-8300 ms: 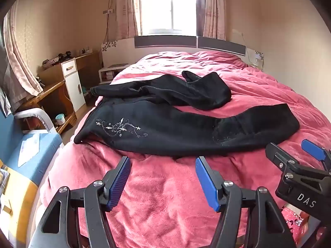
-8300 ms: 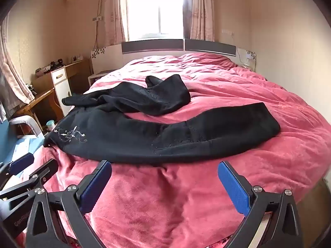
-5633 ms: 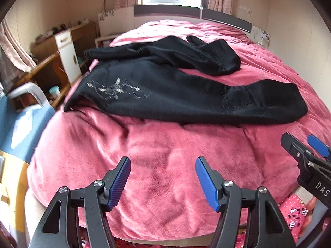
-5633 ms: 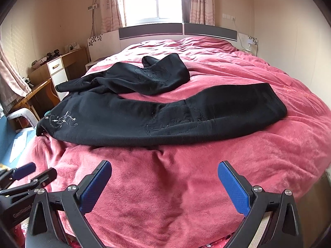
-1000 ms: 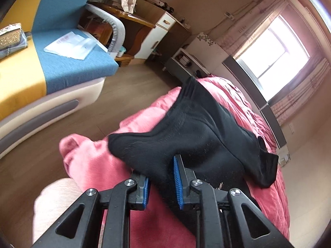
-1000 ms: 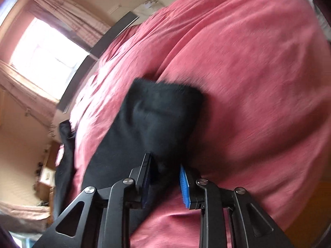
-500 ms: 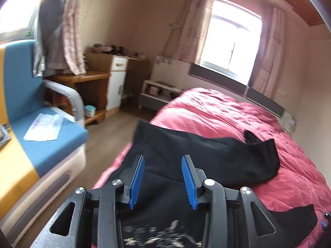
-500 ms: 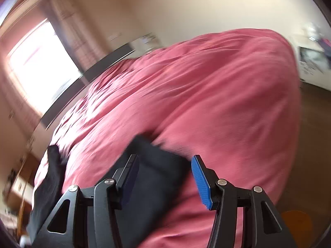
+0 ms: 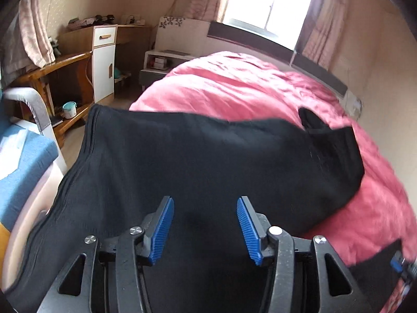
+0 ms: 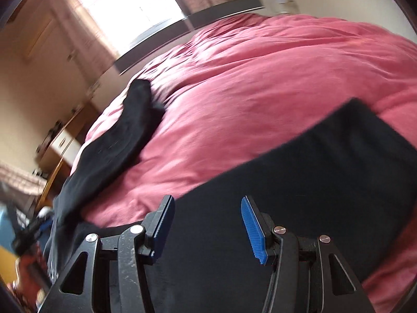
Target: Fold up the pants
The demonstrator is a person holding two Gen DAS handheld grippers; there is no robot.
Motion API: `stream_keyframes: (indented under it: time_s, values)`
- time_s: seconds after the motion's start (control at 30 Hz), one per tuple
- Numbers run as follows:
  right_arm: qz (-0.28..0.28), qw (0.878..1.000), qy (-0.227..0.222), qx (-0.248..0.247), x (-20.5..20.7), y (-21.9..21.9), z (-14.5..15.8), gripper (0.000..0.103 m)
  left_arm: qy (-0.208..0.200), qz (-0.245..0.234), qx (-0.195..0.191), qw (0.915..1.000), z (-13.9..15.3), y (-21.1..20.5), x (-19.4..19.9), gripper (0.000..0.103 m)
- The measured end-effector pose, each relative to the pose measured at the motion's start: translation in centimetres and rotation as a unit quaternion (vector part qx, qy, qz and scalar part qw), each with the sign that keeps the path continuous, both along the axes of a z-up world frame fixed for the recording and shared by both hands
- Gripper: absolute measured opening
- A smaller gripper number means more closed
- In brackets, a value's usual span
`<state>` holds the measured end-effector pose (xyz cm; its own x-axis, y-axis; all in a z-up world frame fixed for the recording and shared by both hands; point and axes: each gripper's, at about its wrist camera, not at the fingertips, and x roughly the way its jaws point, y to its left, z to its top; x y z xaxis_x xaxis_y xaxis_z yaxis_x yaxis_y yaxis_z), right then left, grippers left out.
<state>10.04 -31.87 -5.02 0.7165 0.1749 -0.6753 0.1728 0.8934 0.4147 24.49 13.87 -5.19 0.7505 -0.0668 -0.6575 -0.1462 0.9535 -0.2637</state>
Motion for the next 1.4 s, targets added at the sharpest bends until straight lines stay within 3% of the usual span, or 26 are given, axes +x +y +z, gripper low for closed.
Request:
stream_keyframes:
  time_s: [0.03, 0.07, 0.2, 0.23, 0.27, 0.33, 0.43, 0.57, 0.77, 0.8, 0.83, 0.9, 1.0, 1.07, 1.17, 1.23, 1.3, 1.33, 1.4]
  values:
    - [0.01, 1.0, 0.0, -0.003, 0.3, 0.6, -0.1, 0.056, 0.002, 0.009, -0.009, 0.9999, 0.0, 0.6, 0.6, 0.07]
    - [0.018, 1.0, 0.001, -0.006, 0.9, 1.2, -0.3, 0.056, 0.006, 0.026, -0.02, 0.9994, -0.2, 1.5, 1.4, 0.074]
    - [0.038, 0.999, 0.018, -0.011, 2.9, 2.9, -0.9, 0.057, 0.027, 0.046, -0.028, 0.9982, -2.5, 2.9, 3.0, 0.071]
    - [0.04, 0.999, 0.022, -0.005, 3.6, 3.1, -1.0, 0.057, 0.027, 0.045, -0.015, 0.9985, -3.2, 2.8, 3.2, 0.061]
    - [0.04, 0.999, 0.023, 0.003, 4.4, 3.3, -0.9, 0.057, 0.023, 0.046, 0.004, 0.9987, -3.7, 2.7, 3.2, 0.043]
    - [0.037, 0.999, 0.021, 0.03, 5.9, 3.1, -0.6, 0.057, 0.019, 0.052, 0.022, 0.9982, -4.8, 2.7, 3.2, 0.027]
    - [0.033, 0.998, 0.027, 0.05, 9.3, 2.8, -0.3, 0.057, -0.005, 0.052, 0.005, 0.9986, -6.2, 3.0, 2.2, 0.026]
    - [0.03, 0.996, 0.044, 0.072, 14.9, 2.6, -0.9, 0.057, -0.017, 0.051, 0.025, 0.9982, -7.2, 2.3, 1.4, 0.026]
    - [0.009, 0.985, 0.048, 0.164, 22.8, 2.6, -3.1, 0.058, -0.023, 0.05, 0.002, 0.9985, -7.9, 2.9, 1.3, 0.027]
    - [0.006, 0.984, 0.047, 0.173, 23.8, 2.9, -3.3, 0.056, -0.024, 0.05, -0.004, 0.9985, -7.9, 3.0, 1.2, 0.027]
    - [0.006, 0.983, 0.043, 0.178, 24.9, 3.5, -3.1, 0.044, -0.026, 0.049, -0.01, 0.9984, -8.0, 3.2, 1.3, 0.027]
    - [0.027, 0.986, 0.013, 0.162, 25.9, 5.8, -1.6, 0.041, -0.027, 0.049, -0.018, 0.9983, -8.2, 3.4, 1.3, 0.027]
    - [0.111, 0.988, -0.05, 0.096, 26.3, 11.8, 1.8, 0.039, -0.027, 0.048, -0.025, 0.9982, -8.5, 3.6, 0.9, 0.027]
    - [0.192, 0.978, -0.07, 0.034, 26.4, 17.1, 3.4, 0.037, -0.027, 0.048, -0.026, 0.9981, -8.5, 3.7, 0.9, 0.027]
    - [0.316, 0.944, -0.071, -0.056, 25.4, 25.2, 3.6, 0.04, -0.029, 0.047, -0.032, 0.998, -8.5, 4.2, 1.0, 0.027]
    - [0.398, 0.91, -0.042, -0.107, 24.1, 29.9, 2.1, 0.054, -0.03, 0.047, -0.035, 0.9979, -8.6, 4.3, 1.1, 0.027]
    - [0.432, 0.89, -0.031, -0.146, 22.4, 32.1, 0.8, 0.065, -0.03, 0.046, -0.038, 0.9978, -8.8, 4.6, 1.1, 0.027]
    - [0.431, 0.888, -0.042, -0.153, 21.6, 32.2, 0.6, 0.068, -0.031, 0.046, -0.04, 0.9977, -8.9, 4.8, 1.1, 0.027]
    - [0.425, 0.896, -0.055, -0.117, 21.3, 30.6, 0.8, 0.068, -0.031, 0.045, -0.042, 0.9976, -9.0, 5.0, 1.0, 0.027]
